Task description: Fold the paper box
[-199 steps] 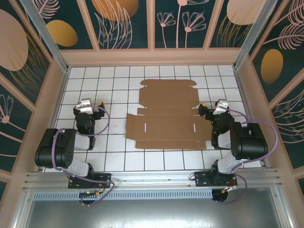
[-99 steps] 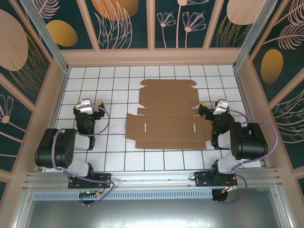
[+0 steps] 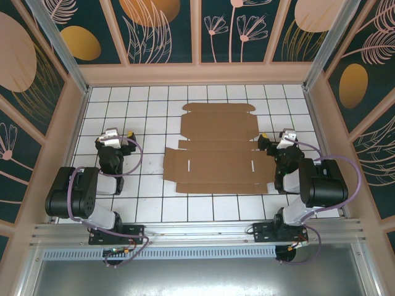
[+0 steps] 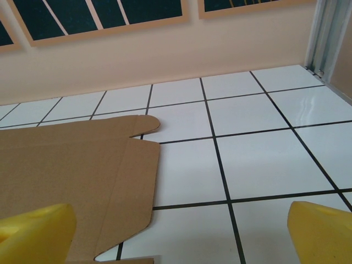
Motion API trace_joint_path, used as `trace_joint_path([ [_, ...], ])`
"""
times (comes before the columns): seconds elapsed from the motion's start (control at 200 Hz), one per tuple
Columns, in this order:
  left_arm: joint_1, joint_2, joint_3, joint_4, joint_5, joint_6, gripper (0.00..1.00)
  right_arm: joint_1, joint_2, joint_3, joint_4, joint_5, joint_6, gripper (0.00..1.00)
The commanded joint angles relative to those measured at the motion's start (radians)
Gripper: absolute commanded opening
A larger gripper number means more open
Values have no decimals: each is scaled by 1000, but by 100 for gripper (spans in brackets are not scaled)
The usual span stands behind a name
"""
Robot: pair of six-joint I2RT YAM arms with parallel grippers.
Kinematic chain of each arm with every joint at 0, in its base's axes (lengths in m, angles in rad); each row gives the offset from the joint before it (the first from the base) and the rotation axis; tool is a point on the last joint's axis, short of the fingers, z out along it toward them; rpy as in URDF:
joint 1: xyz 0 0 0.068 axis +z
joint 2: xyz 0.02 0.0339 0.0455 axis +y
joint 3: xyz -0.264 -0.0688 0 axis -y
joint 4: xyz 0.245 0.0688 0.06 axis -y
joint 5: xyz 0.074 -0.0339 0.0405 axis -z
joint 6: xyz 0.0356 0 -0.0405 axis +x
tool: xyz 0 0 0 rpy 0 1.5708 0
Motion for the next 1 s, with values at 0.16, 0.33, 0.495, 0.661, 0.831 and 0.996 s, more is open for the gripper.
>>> trace_joint_path([
  [0.16, -100, -376, 74, -273, 94, 43, 99, 343, -340, 18, -152, 259, -229, 99],
  [0.33, -274, -546, 231, -576, 183, -89, 99, 623, -520, 201, -411, 290, -260, 99],
  [0.495, -387, -623, 466, -1114, 43, -267, 99, 716, -604, 542, -1093, 552, 249, 99],
  [0.661, -382, -597, 510, -1487, -157, -717, 99, 492, -681, 570, -1375, 276, 441, 99],
  [0.831, -383, -483, 422, -1327, 159, -813, 99, 254, -533, 602, -1608, -61, 451, 93],
  [0.996, -480, -265, 458, -1288, 236, -739, 95, 332, -395, 568, -1637, -63, 446, 89],
])
